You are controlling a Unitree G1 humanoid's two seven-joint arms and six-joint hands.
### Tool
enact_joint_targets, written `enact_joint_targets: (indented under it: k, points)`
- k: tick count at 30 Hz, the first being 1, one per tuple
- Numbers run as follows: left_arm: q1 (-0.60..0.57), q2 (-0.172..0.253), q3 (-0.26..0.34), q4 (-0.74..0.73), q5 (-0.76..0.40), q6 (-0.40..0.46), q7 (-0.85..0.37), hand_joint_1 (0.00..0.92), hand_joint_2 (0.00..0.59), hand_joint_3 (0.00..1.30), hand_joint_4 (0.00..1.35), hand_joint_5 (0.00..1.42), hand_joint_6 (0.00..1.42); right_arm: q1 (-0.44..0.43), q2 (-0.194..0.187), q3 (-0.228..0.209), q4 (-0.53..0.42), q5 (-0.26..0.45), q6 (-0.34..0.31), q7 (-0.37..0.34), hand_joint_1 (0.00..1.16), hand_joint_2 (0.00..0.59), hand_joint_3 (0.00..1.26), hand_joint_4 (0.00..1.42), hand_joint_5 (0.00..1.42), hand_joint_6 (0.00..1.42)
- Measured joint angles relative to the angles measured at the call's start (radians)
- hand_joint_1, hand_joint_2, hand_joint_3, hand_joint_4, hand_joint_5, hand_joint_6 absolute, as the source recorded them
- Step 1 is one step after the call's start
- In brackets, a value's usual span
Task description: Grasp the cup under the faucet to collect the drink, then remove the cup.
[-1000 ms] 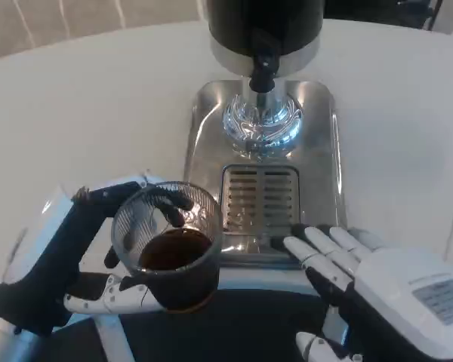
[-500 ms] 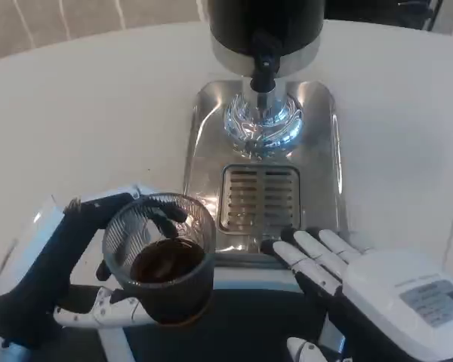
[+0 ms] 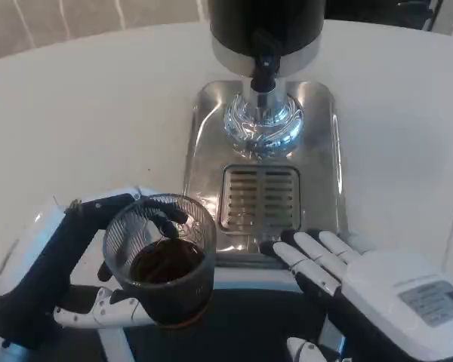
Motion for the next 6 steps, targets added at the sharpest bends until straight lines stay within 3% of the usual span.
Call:
enact_joint_targets:
  k: [6]
  points:
    - [0.000,0.000,0.001,0.000,0.000,0.000,0.000,0.618,0.000,0.91,1.08,1.34,0.76,0.000,0.000,0.000,0.000,0.000,0.000,0.000,0.00,0.564,0.04,0.00,0.00,0.00]
